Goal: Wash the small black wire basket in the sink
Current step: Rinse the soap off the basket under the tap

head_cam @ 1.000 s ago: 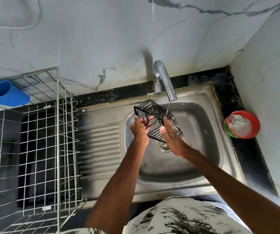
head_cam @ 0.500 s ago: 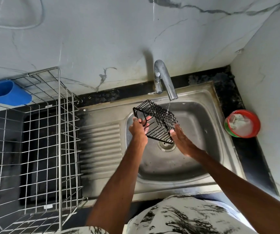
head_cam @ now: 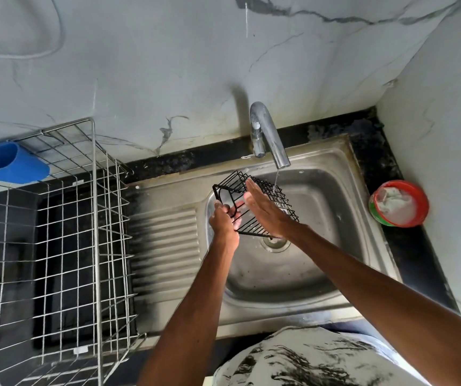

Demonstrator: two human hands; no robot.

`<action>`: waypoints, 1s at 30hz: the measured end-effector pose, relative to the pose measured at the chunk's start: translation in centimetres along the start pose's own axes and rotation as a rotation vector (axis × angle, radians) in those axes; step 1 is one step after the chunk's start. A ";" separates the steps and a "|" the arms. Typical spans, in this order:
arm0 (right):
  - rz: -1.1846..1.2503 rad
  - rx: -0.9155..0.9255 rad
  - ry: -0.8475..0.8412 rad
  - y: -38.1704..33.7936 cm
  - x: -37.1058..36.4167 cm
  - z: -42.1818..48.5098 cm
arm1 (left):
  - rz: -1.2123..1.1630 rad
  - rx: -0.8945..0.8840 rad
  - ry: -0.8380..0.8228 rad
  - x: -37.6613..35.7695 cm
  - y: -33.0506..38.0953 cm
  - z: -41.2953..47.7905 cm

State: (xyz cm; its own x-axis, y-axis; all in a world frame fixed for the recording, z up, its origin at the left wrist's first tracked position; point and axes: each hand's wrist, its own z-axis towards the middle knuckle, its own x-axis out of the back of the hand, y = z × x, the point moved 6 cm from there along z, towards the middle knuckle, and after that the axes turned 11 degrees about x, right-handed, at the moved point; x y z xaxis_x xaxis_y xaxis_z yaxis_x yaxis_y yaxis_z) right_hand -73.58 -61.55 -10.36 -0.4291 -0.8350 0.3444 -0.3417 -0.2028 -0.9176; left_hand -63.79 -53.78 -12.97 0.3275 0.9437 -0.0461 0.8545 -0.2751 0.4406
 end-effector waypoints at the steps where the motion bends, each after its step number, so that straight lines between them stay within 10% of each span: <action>1: 0.012 -0.015 0.002 0.2 0.1 0.7 | 0.013 0.001 0.000 0.1 -0.1 0.0; 14: 0.268 -0.221 0.183 5.2 1.7 -1.9 | 0.229 -0.143 -0.001 -2.2 -0.1 -2.1; 30: 0.083 -0.050 0.184 -0.9 5.4 -0.4 | 0.346 -0.246 0.080 -4.7 1.3 -3.9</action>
State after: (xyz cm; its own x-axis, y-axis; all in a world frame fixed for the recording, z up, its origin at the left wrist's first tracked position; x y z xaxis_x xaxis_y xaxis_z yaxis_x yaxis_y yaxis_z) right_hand -75.89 -65.64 -7.58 -0.6015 -0.7393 0.3027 -0.3381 -0.1077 -0.9349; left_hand -65.80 -57.81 -8.75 0.5374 0.8173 0.2078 0.5748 -0.5352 0.6190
